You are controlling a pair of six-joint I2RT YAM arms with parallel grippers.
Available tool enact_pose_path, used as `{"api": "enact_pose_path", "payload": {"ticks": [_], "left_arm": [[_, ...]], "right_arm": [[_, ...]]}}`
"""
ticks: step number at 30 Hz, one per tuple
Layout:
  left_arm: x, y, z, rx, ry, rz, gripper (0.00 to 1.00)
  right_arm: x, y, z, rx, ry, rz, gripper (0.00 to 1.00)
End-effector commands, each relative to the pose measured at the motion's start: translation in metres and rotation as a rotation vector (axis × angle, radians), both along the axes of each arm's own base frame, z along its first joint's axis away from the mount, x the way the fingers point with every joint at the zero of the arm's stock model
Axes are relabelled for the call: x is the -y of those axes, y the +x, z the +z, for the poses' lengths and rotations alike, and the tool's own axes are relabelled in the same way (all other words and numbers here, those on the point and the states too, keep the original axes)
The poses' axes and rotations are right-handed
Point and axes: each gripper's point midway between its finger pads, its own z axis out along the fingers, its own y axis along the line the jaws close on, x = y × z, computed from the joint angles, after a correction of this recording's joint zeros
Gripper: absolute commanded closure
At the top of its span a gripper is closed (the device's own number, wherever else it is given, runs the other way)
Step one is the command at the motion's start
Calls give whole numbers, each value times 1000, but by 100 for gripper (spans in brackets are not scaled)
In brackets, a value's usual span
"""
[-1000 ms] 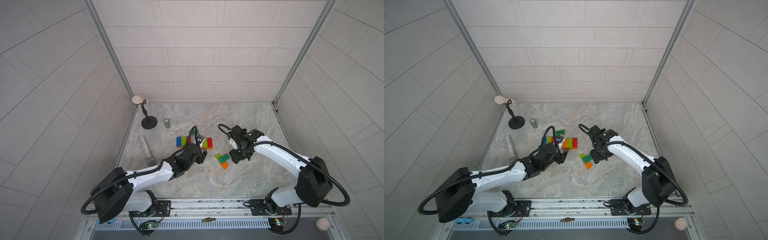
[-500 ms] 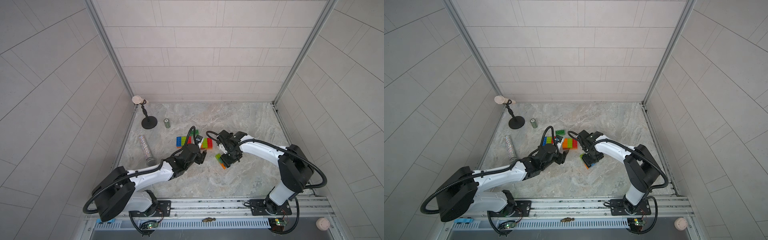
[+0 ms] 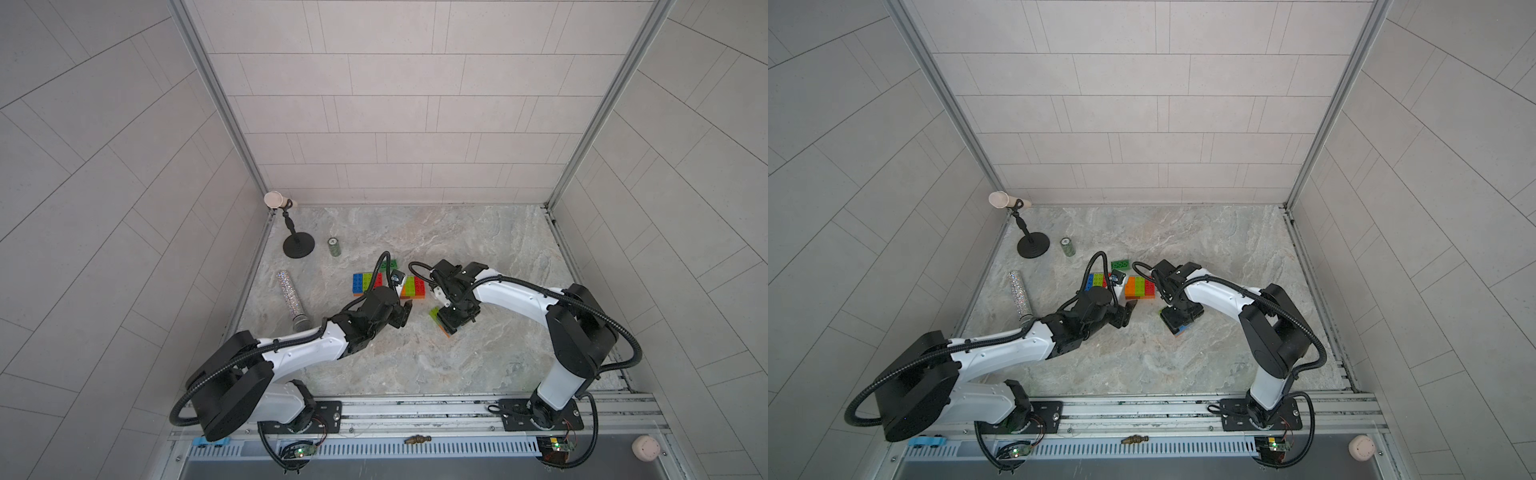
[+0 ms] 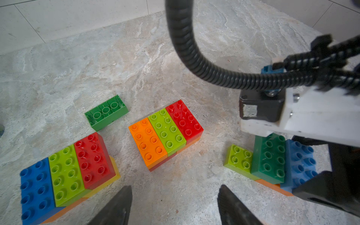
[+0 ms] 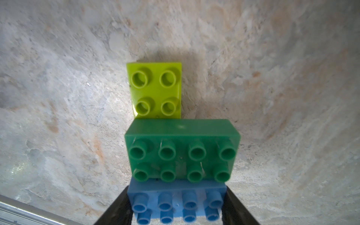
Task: Assemble a rectangle with lego
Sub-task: Assemble the lego brick with the lego brick.
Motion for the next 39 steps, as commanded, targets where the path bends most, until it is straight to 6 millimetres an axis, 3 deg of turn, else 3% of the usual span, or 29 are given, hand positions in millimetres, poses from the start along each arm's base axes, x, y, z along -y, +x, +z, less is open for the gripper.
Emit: {"api": "enact_pose_path", "payload": {"ticks": [1, 16, 25, 30, 39], "left_arm": [[2, 4, 3, 4, -16, 4, 26], [3, 5, 5, 5, -20, 0, 27], [-2, 6, 7, 12, -14, 4, 27], [-4, 8, 6, 14, -12, 6, 27], [-8, 9, 10, 26, -9, 12, 27]], "right_arm": [[5, 1, 1, -7, -18, 12, 82], [11, -5, -17, -57, -56, 7, 85], [27, -14, -31, -119, -157, -9, 92], [37, -11, -45, -111, -243, -24, 100], [46, -8, -74, -57, -313, -87, 100]]}}
